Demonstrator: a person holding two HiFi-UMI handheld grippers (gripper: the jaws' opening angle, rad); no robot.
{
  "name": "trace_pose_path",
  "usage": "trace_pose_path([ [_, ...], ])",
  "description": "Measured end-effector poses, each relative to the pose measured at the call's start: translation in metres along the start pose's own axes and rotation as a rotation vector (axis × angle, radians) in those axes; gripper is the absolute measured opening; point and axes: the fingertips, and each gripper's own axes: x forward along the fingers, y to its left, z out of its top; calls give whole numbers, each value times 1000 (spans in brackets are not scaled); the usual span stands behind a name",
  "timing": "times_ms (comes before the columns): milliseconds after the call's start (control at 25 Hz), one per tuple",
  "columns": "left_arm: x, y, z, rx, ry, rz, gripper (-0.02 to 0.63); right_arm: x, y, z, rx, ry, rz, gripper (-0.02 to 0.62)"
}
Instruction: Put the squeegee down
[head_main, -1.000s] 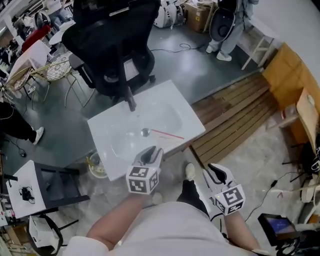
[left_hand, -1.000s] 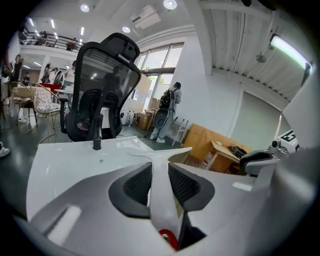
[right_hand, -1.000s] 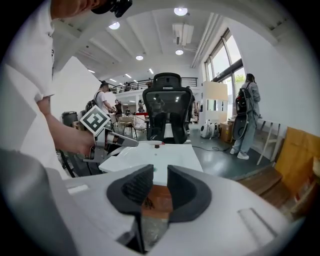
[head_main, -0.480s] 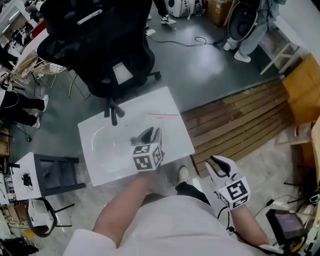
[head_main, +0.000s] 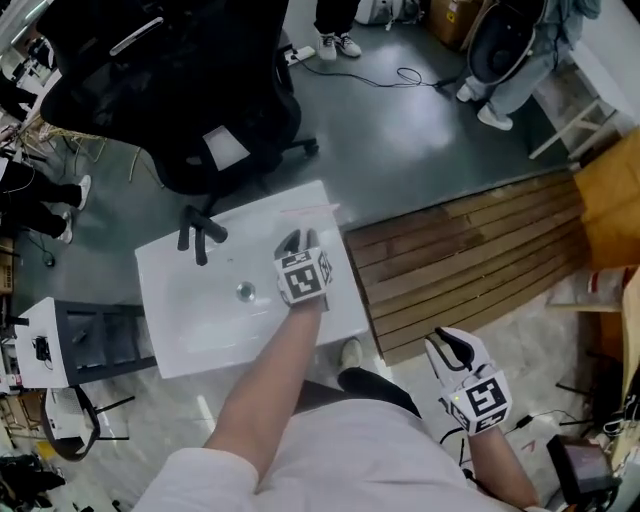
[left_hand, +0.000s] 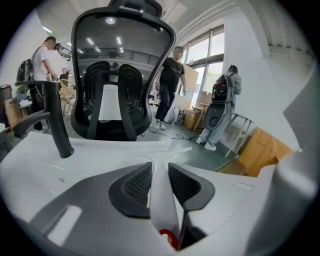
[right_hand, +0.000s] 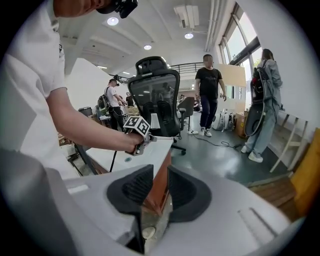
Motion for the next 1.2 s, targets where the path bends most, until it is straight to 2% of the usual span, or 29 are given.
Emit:
trace_pose_path([
  [120, 23, 0, -4, -27, 11, 48, 109, -1, -11, -10, 16, 25, -1, 91],
  [320, 38, -6, -6, -18, 16, 103, 109, 1, -22, -15, 30, 46, 3, 91],
  [480, 45, -8, -15, -24, 36, 117, 110, 7, -25, -12, 31, 47, 16, 91],
  [600, 47, -12, -17, -17, 35, 101, 112, 11, -23, -13, 31, 49, 29, 91],
  [840, 43, -18, -16, 6, 25, 54, 172, 19, -16, -9, 27, 51, 52, 91],
  [1200, 18, -9, -24, 37, 14, 14, 225, 33, 8, 0, 16, 42, 90, 91],
])
